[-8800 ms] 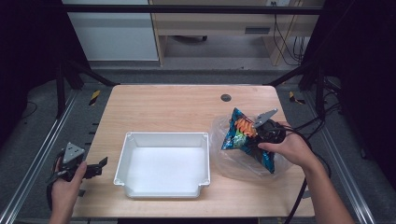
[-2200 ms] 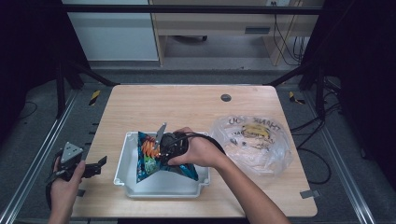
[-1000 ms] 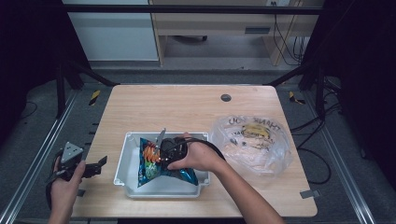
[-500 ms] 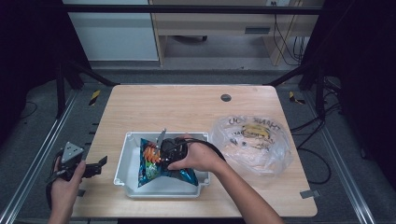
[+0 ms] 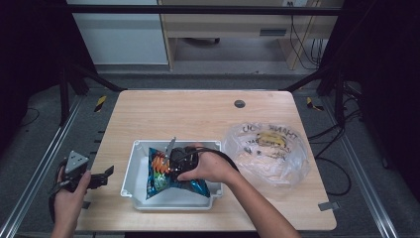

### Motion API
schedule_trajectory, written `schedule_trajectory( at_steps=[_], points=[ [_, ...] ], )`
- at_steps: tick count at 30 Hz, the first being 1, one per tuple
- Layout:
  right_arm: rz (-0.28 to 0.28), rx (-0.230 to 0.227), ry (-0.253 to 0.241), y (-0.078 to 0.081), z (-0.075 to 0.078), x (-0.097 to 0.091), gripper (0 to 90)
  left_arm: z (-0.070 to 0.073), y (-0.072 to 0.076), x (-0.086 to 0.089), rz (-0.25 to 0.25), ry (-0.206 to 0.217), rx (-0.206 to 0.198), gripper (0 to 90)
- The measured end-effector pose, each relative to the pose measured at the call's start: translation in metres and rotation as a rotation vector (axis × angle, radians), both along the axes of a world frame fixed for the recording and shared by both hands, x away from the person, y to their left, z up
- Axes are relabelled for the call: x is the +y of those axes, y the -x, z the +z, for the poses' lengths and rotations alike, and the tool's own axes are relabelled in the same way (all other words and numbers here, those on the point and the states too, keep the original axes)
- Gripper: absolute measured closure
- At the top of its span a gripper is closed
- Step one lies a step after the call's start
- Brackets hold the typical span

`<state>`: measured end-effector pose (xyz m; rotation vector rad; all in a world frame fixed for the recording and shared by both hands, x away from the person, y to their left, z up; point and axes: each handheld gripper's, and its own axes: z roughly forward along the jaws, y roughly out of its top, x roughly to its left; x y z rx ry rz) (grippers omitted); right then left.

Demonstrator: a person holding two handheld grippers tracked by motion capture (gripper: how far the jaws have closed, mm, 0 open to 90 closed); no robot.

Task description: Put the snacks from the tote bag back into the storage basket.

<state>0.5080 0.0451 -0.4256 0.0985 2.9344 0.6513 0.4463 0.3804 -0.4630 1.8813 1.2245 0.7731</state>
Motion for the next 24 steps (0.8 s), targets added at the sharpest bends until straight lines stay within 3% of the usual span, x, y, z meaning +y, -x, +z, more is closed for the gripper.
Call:
schedule_trajectory(
  at_steps=[18, 24],
  points=[
    [-0.028, 0.01, -0.008, -0.001, -0.0014, 0.0009, 35.1, 0.0, -0.0001, 0.0007, -0.001, 0.001, 0.002, 2.1],
    [-0.051, 0.029, -0.019, -0.0015, 0.0002, 0.0003, 30.1, -0.0001, -0.0003, -0.0001, -0.002, 0.001, 0.002, 2.0]
  ],
)
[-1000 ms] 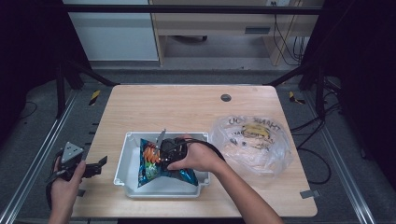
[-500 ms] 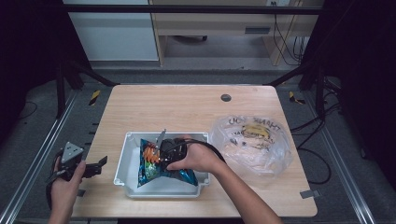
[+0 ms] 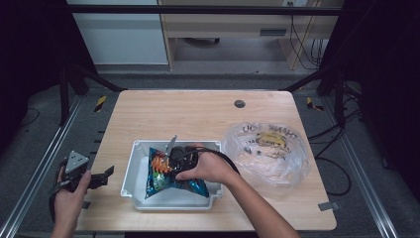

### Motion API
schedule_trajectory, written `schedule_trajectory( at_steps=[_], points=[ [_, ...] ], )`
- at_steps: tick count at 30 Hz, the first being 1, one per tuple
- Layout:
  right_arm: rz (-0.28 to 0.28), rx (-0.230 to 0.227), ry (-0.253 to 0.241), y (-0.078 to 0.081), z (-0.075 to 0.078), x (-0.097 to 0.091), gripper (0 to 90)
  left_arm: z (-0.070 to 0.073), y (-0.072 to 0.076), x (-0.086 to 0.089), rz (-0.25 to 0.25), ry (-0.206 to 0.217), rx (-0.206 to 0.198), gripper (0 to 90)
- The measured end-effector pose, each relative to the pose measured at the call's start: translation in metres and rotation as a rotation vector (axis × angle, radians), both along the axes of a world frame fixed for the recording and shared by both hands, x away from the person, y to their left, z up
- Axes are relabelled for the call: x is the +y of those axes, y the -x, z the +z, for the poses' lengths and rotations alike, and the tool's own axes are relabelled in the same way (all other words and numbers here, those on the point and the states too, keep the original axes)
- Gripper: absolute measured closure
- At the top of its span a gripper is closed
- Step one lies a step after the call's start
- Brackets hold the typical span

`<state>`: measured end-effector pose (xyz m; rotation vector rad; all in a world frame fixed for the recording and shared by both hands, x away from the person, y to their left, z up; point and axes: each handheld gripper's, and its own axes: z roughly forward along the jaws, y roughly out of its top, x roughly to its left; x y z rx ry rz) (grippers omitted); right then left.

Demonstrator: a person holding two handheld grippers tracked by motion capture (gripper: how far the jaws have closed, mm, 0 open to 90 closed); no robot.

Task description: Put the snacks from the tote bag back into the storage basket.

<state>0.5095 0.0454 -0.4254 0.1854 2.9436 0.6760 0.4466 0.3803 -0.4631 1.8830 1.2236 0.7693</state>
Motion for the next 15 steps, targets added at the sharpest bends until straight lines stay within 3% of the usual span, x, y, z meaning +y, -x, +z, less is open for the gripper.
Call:
schedule_trajectory(
  at_steps=[8, 15],
  points=[
    [-0.024, 0.004, -0.009, 0.0004, 0.0033, -0.0021, 16.5, -0.0001, -0.0001, -0.0002, 0.0, -0.001, 0.001, 2.0],
    [-0.034, 0.009, -0.027, 0.0018, 0.0068, -0.0047, 12.3, -0.0001, -0.0001, 0.0, -0.001, -0.001, 0.003, 2.0]
  ],
)
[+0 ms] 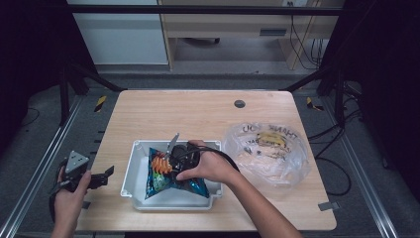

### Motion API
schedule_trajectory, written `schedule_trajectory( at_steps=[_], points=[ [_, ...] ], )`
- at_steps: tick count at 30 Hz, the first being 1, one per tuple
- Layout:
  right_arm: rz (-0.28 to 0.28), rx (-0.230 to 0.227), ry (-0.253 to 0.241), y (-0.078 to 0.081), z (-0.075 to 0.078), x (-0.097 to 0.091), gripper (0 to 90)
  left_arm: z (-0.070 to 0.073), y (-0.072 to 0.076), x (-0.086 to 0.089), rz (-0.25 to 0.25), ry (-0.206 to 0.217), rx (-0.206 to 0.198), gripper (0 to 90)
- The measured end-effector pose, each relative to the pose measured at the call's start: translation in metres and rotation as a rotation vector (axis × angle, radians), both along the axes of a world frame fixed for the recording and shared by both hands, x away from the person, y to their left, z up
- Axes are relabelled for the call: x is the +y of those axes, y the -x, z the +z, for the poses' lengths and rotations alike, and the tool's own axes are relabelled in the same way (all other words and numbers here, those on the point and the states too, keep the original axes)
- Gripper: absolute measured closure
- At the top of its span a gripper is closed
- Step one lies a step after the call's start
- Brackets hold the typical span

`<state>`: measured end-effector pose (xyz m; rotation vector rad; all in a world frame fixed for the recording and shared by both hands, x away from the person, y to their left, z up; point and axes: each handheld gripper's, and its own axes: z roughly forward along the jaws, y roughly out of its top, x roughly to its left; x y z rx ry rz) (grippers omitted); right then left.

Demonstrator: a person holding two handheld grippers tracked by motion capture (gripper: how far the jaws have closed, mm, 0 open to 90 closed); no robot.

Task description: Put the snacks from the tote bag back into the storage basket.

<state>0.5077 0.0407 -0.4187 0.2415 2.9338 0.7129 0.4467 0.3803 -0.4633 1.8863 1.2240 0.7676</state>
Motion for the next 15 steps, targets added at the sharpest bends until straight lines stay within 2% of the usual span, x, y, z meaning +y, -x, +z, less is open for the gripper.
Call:
schedule_trajectory(
  at_steps=[4, 12, 15],
  points=[
    [0.006, -0.004, -0.013, 0.002, 0.003, -0.002, 10.5, 0.0, 0.0, 0.0, -0.001, -0.003, 0.0, 2.0],
    [-0.017, 0.003, -0.039, 0.004, 0.012, -0.008, 6.4, 0.0, 0.0, 0.0, -0.002, -0.004, 0.001, 2.0],
    [-0.016, -0.009, -0.056, 0.005, 0.016, -0.012, 6.6, 0.0, 0.0, 0.0, -0.002, -0.005, 0.001, 2.0]
  ],
)
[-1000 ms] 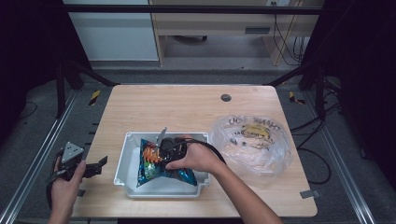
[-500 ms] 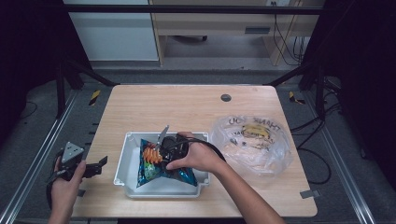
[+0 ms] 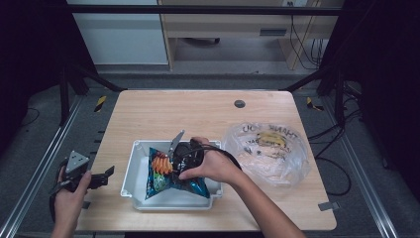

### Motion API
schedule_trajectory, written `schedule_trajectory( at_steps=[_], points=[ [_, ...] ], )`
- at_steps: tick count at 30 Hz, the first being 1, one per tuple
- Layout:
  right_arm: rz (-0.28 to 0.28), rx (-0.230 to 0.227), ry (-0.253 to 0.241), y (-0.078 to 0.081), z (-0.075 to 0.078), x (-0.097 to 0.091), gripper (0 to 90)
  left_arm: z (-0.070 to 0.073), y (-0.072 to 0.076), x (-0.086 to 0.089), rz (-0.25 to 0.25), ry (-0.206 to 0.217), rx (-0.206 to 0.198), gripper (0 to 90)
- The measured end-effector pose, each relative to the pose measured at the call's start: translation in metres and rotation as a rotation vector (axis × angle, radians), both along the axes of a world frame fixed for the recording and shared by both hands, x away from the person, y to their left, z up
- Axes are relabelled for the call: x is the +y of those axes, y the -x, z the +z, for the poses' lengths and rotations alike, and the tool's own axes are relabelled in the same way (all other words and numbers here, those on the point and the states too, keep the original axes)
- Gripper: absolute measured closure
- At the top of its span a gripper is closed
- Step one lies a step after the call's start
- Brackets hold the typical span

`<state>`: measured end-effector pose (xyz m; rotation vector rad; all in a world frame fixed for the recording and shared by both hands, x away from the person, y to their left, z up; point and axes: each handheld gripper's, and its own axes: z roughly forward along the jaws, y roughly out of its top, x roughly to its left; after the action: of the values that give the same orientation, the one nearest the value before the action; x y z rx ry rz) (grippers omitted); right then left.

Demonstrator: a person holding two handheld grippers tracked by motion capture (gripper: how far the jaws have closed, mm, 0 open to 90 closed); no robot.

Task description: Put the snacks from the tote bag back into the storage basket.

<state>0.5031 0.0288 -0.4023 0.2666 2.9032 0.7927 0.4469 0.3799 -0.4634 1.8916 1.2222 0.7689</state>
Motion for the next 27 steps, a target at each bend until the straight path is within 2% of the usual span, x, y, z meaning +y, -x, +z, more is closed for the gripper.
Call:
schedule_trajectory(
  at_steps=[10, 27],
  points=[
    [-0.015, -0.024, -0.061, 0.003, 0.013, -0.012, 6.6, 0.0, 0.0, 0.0, 0.0, -0.001, 0.0, 2.0],
    [-0.079, -0.053, -0.167, 0.006, 0.033, -0.037, 6.1, 0.0, 0.0, 0.0, 0.002, -0.002, 0.001, 2.0]
  ],
)
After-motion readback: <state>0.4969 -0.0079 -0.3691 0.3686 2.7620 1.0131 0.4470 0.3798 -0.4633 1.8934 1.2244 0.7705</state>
